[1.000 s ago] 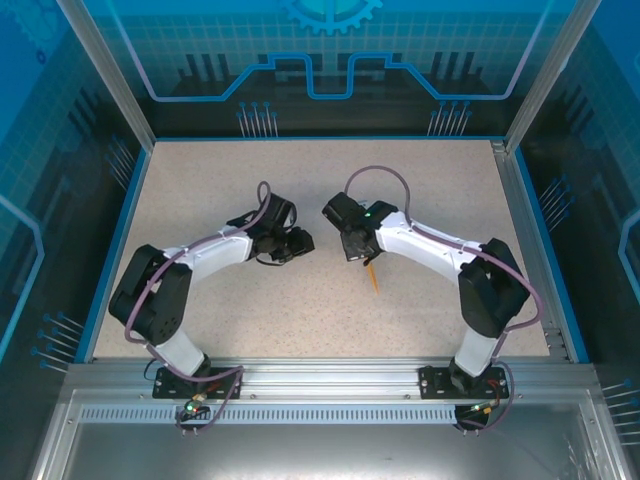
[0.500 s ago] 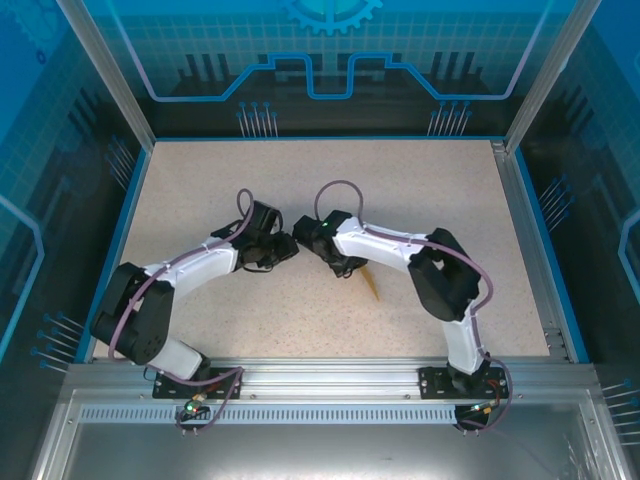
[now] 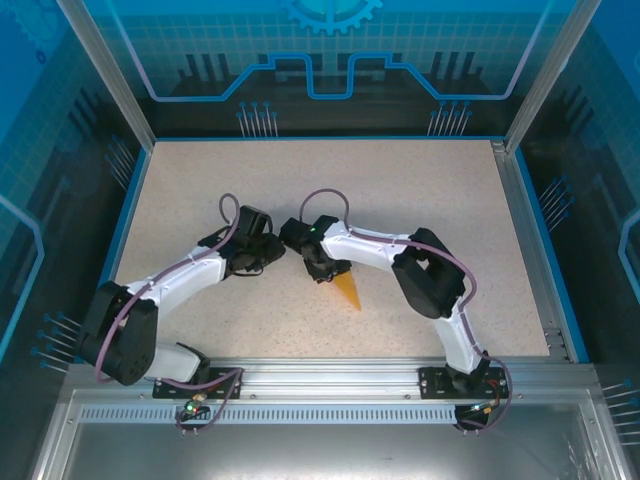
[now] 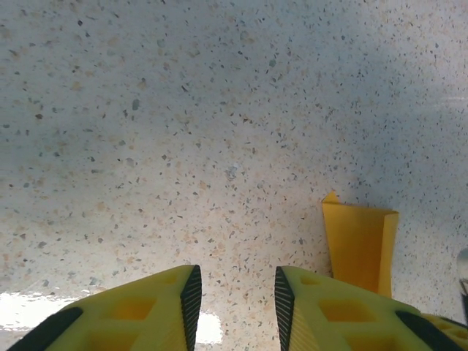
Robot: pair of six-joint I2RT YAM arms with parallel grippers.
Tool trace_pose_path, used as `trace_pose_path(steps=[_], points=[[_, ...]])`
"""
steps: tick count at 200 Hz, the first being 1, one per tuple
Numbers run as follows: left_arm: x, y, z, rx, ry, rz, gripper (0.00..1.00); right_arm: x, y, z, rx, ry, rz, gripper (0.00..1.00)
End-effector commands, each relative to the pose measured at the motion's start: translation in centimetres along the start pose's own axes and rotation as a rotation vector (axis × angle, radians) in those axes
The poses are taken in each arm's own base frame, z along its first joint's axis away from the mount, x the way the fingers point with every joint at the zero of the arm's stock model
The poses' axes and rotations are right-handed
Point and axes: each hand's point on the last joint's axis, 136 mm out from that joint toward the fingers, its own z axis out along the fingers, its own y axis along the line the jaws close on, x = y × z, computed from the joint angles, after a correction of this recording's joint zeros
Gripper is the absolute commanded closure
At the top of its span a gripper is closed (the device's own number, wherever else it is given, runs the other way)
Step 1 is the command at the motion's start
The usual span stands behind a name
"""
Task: Fold a paper plane with a square sheet of paper (pick it up from the middle)
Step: Turn over the paper at the center of the table, then rotate the paper at the center of the table.
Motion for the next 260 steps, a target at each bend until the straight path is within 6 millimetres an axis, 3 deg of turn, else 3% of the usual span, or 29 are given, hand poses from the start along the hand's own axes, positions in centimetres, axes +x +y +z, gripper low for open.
trace_pose_path(steps=[1,31,61,78,92,111,147,179,203,260], points=[[-0.3,1.1,-0.9,-0.023,-0.027,-0.029,0.63,-1.5,0.9,-3.5,-0.198,-0.085,0.081,0.47],[-0.3,1.3,-1.6,-0.031,-0.035,-0.024,0.63,-1.9,-0.1,-6.3,-0.374,-0.192,0.155,0.4],[0.2,1.1,-1.7,-0.006,-0.012,-0.019,0.62,-2.6,-2.5,-8.2,-0.542,-0.333,0.253,0.37],[0.7,0.3,-1.4,0.037,0.018,-0.005,0.61,-2.3,-3.6,-7.3,-0.606,-0.415,0.255,0.39],[1.3,-0.1,-1.1,0.057,0.051,-0.001,0.61,-1.5,-4.3,-6.5,-0.699,-0.337,0.284,0.43],[2.1,-0.6,-0.6,0.086,0.108,0.001,0.6,-1.0,-3.5,-5.7,-0.864,-0.25,0.284,0.68],[3.3,-1.6,0.5,0.125,0.192,-0.008,0.6,0.4,-2.0,-3.6,-0.92,-0.159,0.287,0.87],[4.2,-2.3,1.4,0.16,0.255,-0.026,0.6,1.8,-1.6,-1.1,-0.895,-0.08,0.298,0.9],[4.7,-2.5,2.0,0.165,0.29,-0.031,0.6,2.6,-1.3,-0.3,-0.912,-0.046,0.287,0.9],[5.5,-3.2,2.7,0.181,0.337,-0.031,0.59,4.1,-2.9,2.9,-0.828,0.003,0.379,0.89]])
